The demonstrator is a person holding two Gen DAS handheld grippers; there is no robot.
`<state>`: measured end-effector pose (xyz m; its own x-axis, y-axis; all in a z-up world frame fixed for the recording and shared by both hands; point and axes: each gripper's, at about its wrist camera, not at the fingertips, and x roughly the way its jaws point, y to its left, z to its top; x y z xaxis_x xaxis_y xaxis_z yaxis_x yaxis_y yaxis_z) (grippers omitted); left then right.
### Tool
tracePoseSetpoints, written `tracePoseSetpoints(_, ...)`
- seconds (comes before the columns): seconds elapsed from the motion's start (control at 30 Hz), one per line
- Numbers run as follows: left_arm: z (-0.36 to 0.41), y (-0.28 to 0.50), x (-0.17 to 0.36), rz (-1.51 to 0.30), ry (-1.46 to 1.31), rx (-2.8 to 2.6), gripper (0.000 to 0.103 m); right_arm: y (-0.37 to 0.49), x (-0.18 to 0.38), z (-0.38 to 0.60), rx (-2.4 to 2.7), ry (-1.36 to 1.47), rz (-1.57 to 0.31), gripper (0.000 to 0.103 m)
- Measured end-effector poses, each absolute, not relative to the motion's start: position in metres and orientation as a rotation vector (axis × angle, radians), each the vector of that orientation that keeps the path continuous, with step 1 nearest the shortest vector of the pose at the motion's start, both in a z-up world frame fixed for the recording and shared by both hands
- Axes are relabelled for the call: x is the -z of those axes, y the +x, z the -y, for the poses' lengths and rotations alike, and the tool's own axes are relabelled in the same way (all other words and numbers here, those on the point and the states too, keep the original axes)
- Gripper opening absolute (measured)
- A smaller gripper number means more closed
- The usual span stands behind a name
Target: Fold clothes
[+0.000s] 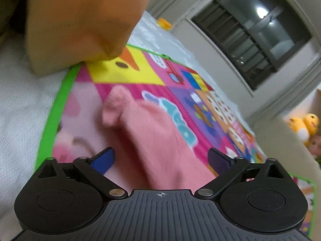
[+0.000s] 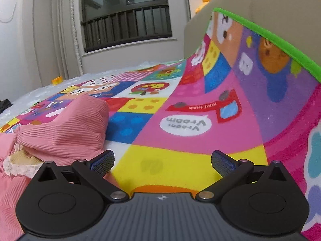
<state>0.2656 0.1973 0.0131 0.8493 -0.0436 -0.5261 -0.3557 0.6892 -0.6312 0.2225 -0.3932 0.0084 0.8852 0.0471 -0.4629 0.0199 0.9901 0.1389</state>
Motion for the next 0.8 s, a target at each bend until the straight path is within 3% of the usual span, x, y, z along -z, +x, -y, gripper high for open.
tracePoseSetpoints(0.03,-0.196,0.276,-0.016,-0.558,-0.770,-0.197,0.050,0.223,-0.008,0.395,-0.011,0.154,-0.485,0.103)
tracePoseSetpoints(0.07,-0.193,0.285,-0.019,-0.572,-0.742,-0.205,0.028,0.223,-0.007,0.399,-0.012,0.171,-0.485,0.103)
tracePoseSetpoints(0.13,-0.181,0.289,-0.040,-0.548,-0.672,-0.165,0.020,0.224,-0.005,0.404,-0.010,0.212,-0.483,0.103)
tracePoseSetpoints(0.43,-0.034,0.273,-0.167,-0.340,-0.357,0.268,0.020,0.224,-0.002,0.418,-0.025,0.318,-0.486,0.103)
tracePoseSetpoints(0.63,0.074,0.305,-0.160,-0.425,-0.228,0.418,0.021,0.224,0.000,0.422,-0.037,0.352,-0.475,0.103)
tracePoseSetpoints(0.7,0.102,0.314,-0.140,-0.501,-0.193,0.445,0.038,0.226,0.001,0.425,-0.039,0.368,-0.482,0.103)
tracePoseSetpoints(0.73,0.115,0.317,-0.130,-0.539,-0.179,0.464,0.056,0.226,0.002,0.425,-0.041,0.374,-0.485,0.103)
tracePoseSetpoints(0.77,0.125,0.317,-0.122,-0.571,-0.169,0.495,0.068,0.227,0.002,0.426,-0.042,0.377,-0.487,0.103)
tracePoseSetpoints(0.8,0.131,0.313,-0.115,-0.590,-0.154,0.526,0.071,0.227,0.002,0.426,-0.043,0.379,-0.489,0.103)
